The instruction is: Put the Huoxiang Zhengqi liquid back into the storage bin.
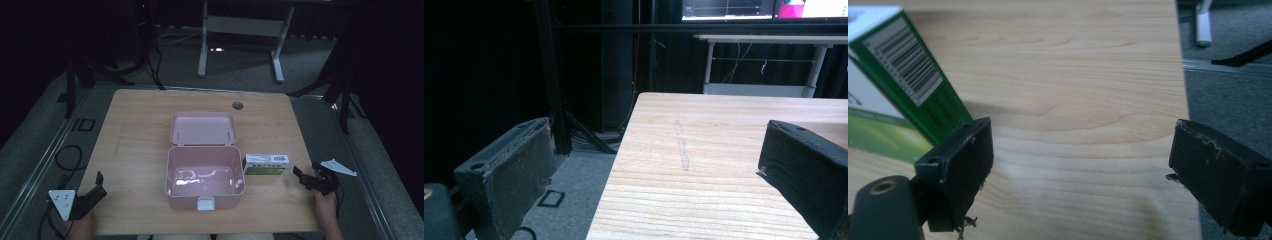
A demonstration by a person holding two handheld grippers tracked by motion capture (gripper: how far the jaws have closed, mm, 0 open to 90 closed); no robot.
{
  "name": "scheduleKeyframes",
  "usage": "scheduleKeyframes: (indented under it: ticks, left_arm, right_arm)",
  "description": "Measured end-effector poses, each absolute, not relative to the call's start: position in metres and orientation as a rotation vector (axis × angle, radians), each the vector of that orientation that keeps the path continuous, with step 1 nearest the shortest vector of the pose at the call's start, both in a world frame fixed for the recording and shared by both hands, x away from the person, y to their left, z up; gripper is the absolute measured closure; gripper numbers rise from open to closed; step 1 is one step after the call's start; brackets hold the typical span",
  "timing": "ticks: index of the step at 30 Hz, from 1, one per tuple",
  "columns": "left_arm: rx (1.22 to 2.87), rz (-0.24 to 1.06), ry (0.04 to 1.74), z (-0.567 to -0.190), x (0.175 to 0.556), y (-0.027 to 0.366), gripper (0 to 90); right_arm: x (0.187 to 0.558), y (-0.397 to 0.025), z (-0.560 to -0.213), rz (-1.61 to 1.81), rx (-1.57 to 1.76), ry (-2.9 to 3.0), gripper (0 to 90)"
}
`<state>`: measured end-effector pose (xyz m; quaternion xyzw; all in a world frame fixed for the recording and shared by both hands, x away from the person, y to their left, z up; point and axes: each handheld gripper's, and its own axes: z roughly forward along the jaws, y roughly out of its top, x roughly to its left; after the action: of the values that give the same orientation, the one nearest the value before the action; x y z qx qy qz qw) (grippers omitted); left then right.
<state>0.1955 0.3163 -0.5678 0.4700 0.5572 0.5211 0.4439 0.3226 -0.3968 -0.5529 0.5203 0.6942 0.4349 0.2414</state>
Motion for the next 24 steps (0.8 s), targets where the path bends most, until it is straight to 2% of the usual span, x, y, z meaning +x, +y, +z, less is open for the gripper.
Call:
scheduleKeyframes:
  ticks: [8,9,24]
  left_arm:
    - [1.16,1.278,1.378,-0.5678,0.195,0.3175,2.0]
    - [1.156,1.272,1.378,-0.5679,0.1949,0.3181,2.0]
    - [1.16,1.255,1.368,-0.5678,0.1947,0.3189,2.0]
  right_arm:
    - [0.326,-0.3951,-0.5533,1.167,1.379,1.995,10.5]
    - [0.3269,-0.3964,-0.553,1.185,1.361,2.038,13.7]
    - [0.328,-0.392,-0.5433,1.113,1.098,2.531,13.4]
